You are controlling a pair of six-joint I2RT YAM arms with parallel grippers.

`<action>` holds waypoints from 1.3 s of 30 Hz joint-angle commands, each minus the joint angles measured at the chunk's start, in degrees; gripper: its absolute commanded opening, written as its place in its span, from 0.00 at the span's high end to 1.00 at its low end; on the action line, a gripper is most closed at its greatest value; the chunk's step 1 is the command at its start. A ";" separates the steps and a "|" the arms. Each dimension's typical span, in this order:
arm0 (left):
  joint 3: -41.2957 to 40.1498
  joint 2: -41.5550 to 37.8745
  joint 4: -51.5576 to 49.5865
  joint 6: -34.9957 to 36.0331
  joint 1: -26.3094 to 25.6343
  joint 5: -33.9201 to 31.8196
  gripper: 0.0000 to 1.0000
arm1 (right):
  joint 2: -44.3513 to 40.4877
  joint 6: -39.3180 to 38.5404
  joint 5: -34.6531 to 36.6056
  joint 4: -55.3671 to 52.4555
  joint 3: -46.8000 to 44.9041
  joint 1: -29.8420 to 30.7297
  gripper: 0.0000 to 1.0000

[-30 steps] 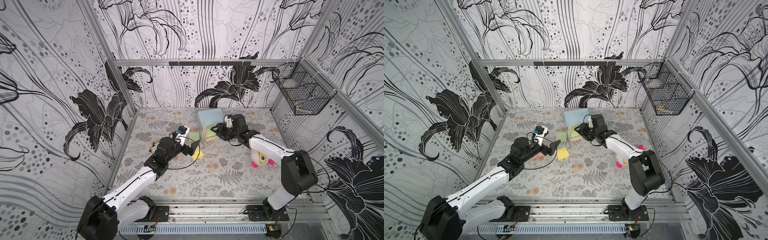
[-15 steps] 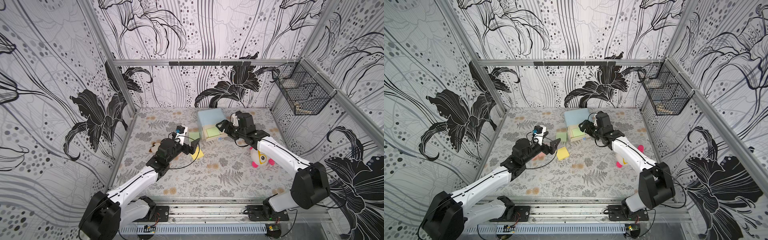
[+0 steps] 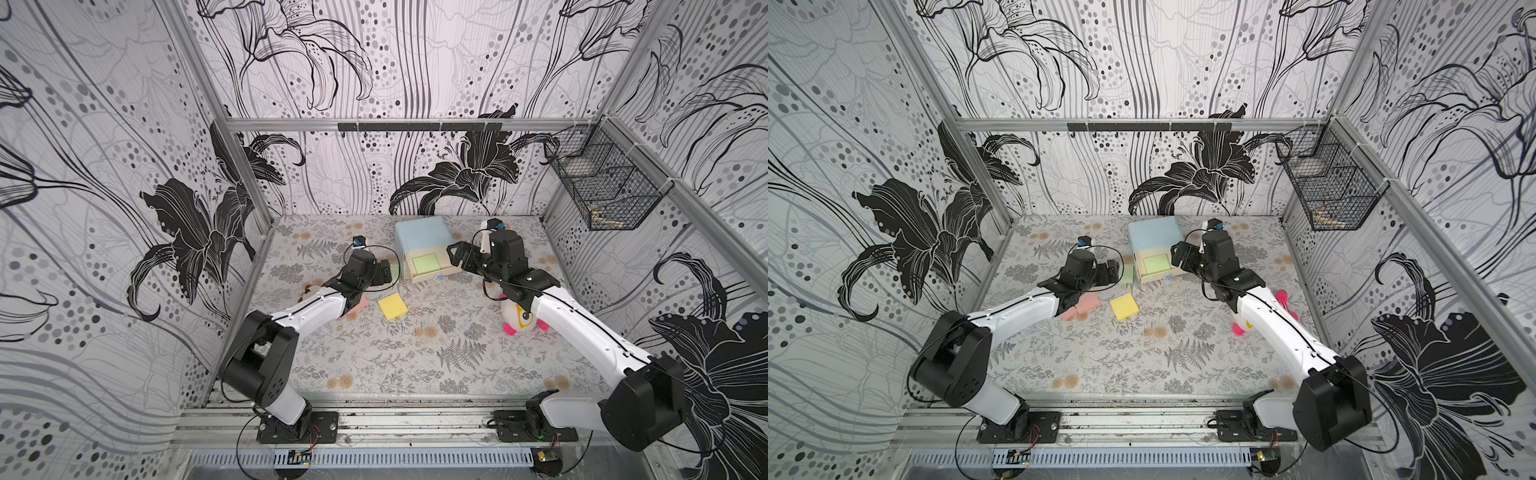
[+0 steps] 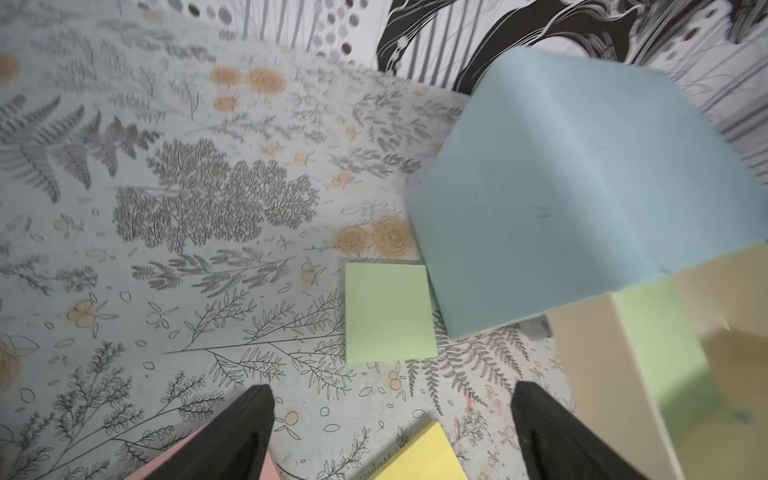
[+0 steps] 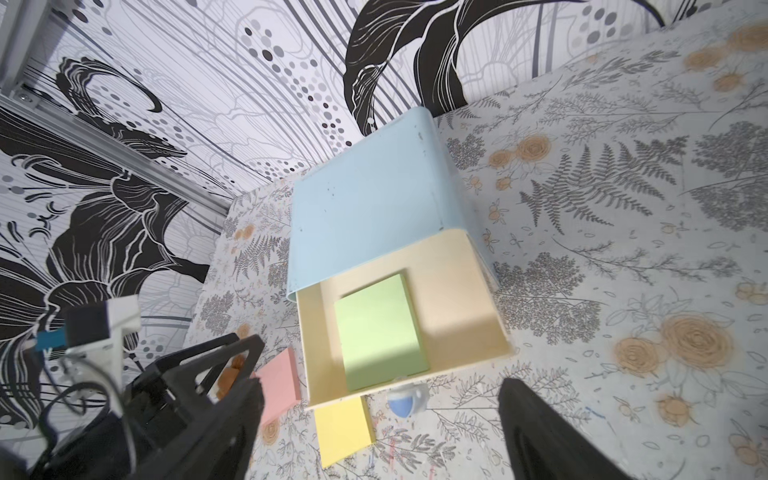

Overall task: Please put the sticky notes in the drawer by color
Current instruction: Adjust the storage box at the center of the board.

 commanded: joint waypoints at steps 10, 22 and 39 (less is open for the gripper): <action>19.39 19.10 -6.29 -4.82 1.12 9.60 0.15 | -2.00 -1.86 2.88 2.43 -4.67 -0.23 0.07; 27.61 24.46 -10.32 -3.84 -1.14 10.24 0.14 | -0.52 -1.43 2.46 3.36 -6.17 -0.23 0.07; 42.02 33.67 -16.42 1.40 -1.78 2.88 0.43 | 1.33 -0.78 1.65 4.57 -7.59 -0.23 0.08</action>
